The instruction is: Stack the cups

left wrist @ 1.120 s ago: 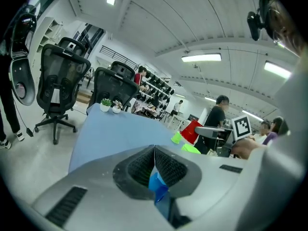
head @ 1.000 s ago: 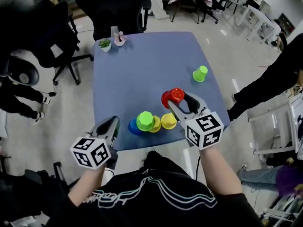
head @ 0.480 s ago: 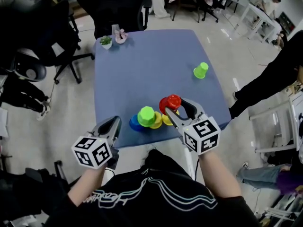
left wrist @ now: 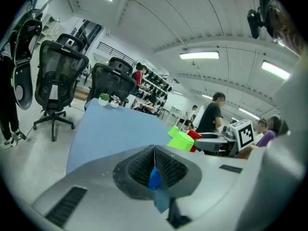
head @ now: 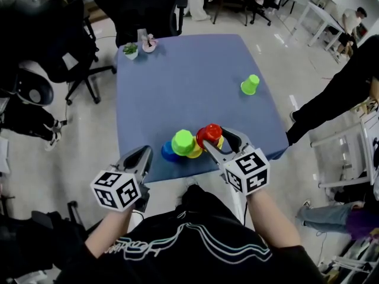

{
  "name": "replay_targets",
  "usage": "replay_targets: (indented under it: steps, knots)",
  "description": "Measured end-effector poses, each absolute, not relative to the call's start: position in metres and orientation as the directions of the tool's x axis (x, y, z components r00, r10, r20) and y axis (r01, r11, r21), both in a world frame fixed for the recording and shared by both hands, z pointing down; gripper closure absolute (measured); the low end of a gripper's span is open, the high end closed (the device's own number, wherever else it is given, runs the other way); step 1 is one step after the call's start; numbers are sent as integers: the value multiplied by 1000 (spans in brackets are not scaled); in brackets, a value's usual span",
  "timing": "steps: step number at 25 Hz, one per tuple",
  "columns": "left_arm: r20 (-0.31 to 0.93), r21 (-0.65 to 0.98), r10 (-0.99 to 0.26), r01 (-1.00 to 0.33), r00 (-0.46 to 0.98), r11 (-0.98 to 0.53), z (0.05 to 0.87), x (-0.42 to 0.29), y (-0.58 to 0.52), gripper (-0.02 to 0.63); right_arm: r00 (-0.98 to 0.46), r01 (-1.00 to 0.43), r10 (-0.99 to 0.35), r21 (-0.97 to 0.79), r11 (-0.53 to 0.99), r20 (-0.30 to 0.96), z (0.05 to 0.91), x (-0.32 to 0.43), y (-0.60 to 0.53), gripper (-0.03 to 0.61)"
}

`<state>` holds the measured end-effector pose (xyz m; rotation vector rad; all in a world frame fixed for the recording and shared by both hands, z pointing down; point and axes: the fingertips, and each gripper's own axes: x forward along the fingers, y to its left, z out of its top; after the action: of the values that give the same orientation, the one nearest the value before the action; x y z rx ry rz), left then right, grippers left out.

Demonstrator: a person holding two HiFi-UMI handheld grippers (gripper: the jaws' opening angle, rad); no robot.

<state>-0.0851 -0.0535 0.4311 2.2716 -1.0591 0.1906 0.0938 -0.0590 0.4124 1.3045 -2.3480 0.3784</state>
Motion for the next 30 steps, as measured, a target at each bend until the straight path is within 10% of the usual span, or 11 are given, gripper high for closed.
replay_targets:
  steps: [30]
  knots:
    - [364, 470, -668, -747, 649, -470, 420, -74, -71, 589, -573, -787, -696, -52, 615, 433, 385, 102, -49, 275]
